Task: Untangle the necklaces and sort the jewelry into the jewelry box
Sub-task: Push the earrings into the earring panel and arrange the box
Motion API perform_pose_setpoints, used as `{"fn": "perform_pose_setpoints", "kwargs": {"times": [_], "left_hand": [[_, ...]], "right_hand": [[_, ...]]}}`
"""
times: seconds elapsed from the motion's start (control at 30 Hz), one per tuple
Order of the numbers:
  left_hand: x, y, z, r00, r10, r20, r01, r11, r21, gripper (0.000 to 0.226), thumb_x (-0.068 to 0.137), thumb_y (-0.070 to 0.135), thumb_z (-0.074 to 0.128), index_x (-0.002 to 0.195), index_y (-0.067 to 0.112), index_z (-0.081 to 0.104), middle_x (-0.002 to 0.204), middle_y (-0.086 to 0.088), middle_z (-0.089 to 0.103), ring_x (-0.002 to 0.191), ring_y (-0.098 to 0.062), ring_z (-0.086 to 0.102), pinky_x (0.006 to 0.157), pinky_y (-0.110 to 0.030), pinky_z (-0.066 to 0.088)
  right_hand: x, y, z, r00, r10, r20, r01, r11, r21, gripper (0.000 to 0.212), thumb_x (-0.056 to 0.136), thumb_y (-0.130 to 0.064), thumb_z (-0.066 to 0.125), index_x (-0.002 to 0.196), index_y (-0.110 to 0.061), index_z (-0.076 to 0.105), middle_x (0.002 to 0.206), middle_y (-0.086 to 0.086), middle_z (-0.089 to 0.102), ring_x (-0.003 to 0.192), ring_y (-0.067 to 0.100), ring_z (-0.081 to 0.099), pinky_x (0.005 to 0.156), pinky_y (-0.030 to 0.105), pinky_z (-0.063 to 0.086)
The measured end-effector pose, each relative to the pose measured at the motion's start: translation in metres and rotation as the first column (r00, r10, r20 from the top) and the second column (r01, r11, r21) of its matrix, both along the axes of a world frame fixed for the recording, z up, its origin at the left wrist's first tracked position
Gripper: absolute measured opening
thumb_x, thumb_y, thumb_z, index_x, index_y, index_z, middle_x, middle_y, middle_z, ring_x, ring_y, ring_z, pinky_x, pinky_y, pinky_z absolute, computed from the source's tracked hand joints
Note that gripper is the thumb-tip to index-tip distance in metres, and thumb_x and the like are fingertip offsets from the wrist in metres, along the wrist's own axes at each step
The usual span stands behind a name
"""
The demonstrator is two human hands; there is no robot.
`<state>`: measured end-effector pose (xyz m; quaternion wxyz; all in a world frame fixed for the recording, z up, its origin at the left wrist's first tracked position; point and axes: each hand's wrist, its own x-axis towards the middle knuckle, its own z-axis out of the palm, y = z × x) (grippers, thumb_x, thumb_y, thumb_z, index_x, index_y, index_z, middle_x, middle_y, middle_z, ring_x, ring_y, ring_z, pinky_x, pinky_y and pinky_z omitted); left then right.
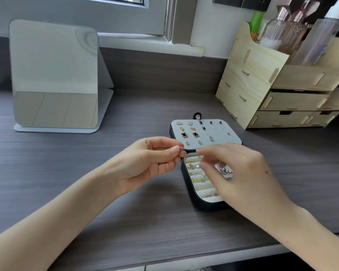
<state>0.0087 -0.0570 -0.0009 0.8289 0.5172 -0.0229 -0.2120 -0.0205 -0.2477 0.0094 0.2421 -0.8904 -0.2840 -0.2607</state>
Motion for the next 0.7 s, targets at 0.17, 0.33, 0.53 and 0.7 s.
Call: {"fn": "perform_pose_setpoints", "kwargs": {"times": [0.17,0.33,0.53,0.7], "left_hand": [[-0.004,-0.001,-0.001,0.997,-0.060,0.039,0.061,0.998,-0.029,0.010,0.069,0.002,0.064,0.070,0.008,0.073,0.068,-0.007,0.067,0.058,-0.011,0.062,0.057,-0.018,0.052],[-0.004,0.000,0.000,0.989,-0.071,0.130,0.062,0.995,0.072,0.007,0.067,0.008,0.073,0.067,0.014,0.071,0.067,-0.004,0.065,0.058,-0.011,0.058,0.059,-0.019,0.051],[-0.007,-0.001,0.001,0.980,-0.134,0.148,0.113,0.984,0.139,0.028,0.061,-0.002,0.081,0.072,0.014,0.060,0.064,-0.007,0.066,0.057,-0.013,0.058,0.056,-0.021,0.051],[-0.006,0.001,0.000,0.973,-0.190,0.130,0.178,0.979,0.103,0.029,0.058,0.003,0.084,0.072,0.015,0.062,0.066,-0.008,0.064,0.060,-0.014,0.058,0.059,-0.022,0.052]], "right_hand": [[0.003,0.019,-0.001,0.999,-0.020,-0.041,0.027,0.986,0.167,0.013,0.075,-0.026,0.069,0.080,-0.014,0.072,0.071,-0.008,0.066,0.072,0.007,0.054,0.064,0.018,0.042],[0.002,0.020,0.007,0.969,0.073,-0.234,-0.005,0.960,0.280,0.013,0.079,-0.032,0.066,0.081,-0.021,0.072,0.070,-0.014,0.067,0.070,0.003,0.057,0.064,0.014,0.043],[0.000,0.013,0.017,0.902,0.181,-0.391,-0.064,0.953,0.295,0.009,0.083,-0.015,0.070,0.080,-0.022,0.075,0.072,-0.011,0.068,0.070,0.006,0.057,0.063,0.016,0.044],[-0.003,0.020,0.006,0.957,0.088,-0.278,-0.001,0.953,0.302,0.009,0.080,-0.017,0.067,0.073,-0.020,0.073,0.065,-0.011,0.066,0.066,0.001,0.056,0.062,0.009,0.040]]}}
